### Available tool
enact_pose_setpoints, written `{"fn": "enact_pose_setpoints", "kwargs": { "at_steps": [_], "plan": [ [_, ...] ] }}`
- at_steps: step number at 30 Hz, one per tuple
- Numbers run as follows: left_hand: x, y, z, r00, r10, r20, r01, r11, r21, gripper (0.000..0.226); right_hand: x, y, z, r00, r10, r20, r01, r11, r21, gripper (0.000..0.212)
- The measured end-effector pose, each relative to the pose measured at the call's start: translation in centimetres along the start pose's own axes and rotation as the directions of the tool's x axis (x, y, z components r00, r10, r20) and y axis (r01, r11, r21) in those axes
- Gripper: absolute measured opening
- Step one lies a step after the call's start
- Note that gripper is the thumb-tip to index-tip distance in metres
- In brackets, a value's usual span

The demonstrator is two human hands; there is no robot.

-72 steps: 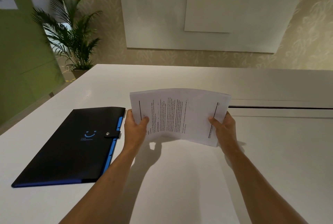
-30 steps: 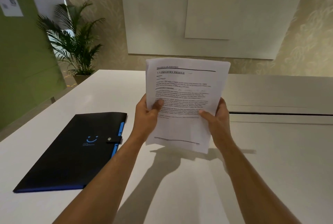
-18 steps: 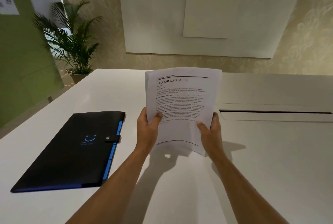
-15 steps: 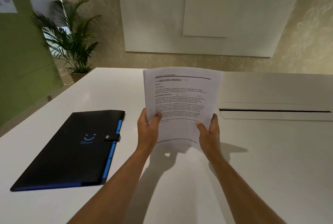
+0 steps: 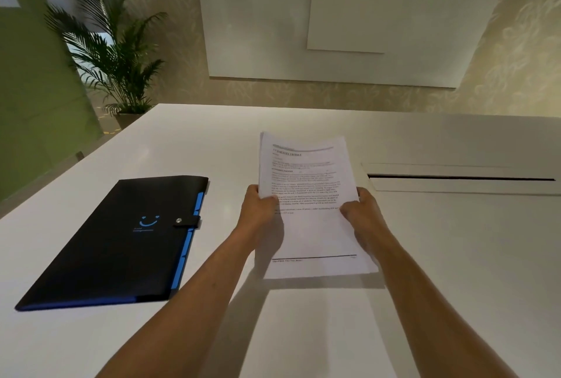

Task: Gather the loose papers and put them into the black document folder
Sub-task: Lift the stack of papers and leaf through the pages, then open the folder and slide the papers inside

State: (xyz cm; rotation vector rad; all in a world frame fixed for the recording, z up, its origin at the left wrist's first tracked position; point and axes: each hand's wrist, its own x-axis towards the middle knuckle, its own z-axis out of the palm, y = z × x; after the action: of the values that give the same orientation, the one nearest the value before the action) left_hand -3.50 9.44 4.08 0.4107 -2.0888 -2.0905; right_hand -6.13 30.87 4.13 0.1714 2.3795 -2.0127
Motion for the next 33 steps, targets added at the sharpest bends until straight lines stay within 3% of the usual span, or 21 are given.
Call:
{"fn": "enact_pose_setpoints", "kwargs": {
  "at_steps": [4, 8, 13, 18, 24, 29, 33],
  "plan": [
    [0.3, -1.6, 0.4, 1.000, -0.027, 0.002, 0.027, 0.990, 0.142, 0.021, -0.2, 1.3, -0.2, 0.999, 0.054, 0.004, -0.053, 0.988, -0.142, 0.029],
    [-0.1, -2.8, 1.1, 1.000, -0.028, -0.009, 0.030, 0.941, 0.338, 0.020, -0.9, 2.3, 0.2, 0.999, 0.013, -0.038, -0.024, 0.948, -0.317, 0.028],
    [-0.4, -2.9, 1.8, 1.000, 0.017, -0.009, -0.009, 0.842, 0.539, 0.030, -1.5, 3.0, 0.8, 0.998, -0.036, -0.050, 0.003, 0.841, -0.541, 0.034],
    [-0.6, -3.5, 2.1, 0.996, 0.090, -0.008, -0.057, 0.697, 0.714, 0.026, -1.9, 3.1, 1.0, 0.995, -0.066, -0.068, 0.003, 0.737, -0.676, 0.028],
    [0.0, -4.4, 1.0, 0.990, 0.138, -0.041, -0.049, 0.589, 0.806, 0.035, -2.2, 3.1, 0.8, 0.993, -0.078, -0.090, -0.018, 0.646, -0.763, 0.027],
    [0.2, -5.5, 0.0, 0.958, 0.283, -0.043, -0.106, 0.490, 0.865, 0.044, -2.4, 2.8, 0.5, 0.976, -0.170, -0.134, -0.020, 0.547, -0.837, 0.033],
    [-0.1, -5.6, -1.3, 0.915, 0.395, -0.085, -0.127, 0.480, 0.868, 0.035, -2.7, 1.8, 2.3, 0.943, -0.282, -0.175, 0.026, 0.589, -0.808, 0.027]
  ]
}}
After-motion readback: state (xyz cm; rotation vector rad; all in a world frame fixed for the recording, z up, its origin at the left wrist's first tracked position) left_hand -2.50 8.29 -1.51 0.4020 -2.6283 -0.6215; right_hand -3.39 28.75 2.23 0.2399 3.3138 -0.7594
